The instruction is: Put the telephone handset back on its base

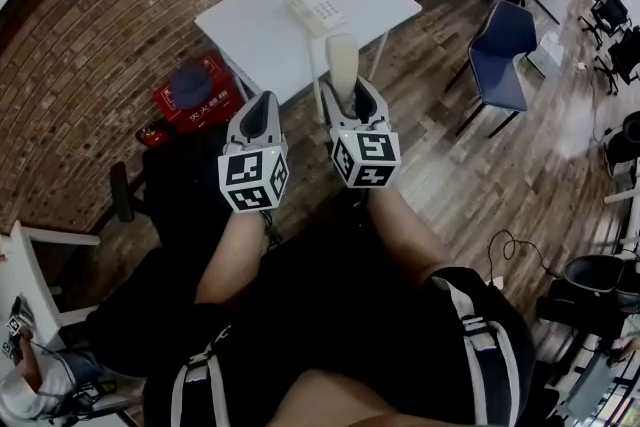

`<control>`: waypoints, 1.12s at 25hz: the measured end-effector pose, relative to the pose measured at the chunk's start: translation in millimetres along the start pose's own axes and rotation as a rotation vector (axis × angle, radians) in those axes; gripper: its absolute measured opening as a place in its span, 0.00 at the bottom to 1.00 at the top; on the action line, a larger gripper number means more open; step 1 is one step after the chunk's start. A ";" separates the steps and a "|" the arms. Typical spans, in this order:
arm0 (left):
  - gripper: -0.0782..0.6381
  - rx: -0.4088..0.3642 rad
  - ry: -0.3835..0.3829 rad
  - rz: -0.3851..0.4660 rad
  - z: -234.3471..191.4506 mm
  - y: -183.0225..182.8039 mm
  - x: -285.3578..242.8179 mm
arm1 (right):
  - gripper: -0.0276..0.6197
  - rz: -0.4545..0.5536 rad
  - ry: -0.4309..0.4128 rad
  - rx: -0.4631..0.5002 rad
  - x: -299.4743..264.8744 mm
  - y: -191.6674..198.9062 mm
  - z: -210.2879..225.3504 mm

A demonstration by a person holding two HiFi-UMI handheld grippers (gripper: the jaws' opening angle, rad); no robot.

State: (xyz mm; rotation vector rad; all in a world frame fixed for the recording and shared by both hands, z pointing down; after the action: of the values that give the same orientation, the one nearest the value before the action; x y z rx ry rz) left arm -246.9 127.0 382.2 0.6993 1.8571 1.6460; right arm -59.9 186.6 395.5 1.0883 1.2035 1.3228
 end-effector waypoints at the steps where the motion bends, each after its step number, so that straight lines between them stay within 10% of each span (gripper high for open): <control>1: 0.11 0.004 -0.001 0.001 -0.4 0.6 -2.7 | 0.36 0.000 -0.005 0.002 -2.2 0.5 0.4; 28: 0.11 0.026 -0.136 -0.065 -39.5 20.7 -162.4 | 0.36 -0.082 -0.127 -0.020 -186.8 23.4 88.5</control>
State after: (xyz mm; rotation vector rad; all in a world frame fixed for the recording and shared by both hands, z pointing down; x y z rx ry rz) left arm -159.1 -12.4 417.0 0.7352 1.7883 1.4980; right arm 43.0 8.9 428.6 1.0808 1.1264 1.1830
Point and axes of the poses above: the fingertips, and each gripper's own axes: x backward along the fingers, z to its right, y out of its underside, the point moved 10 cm from there along x, backward along the fingers
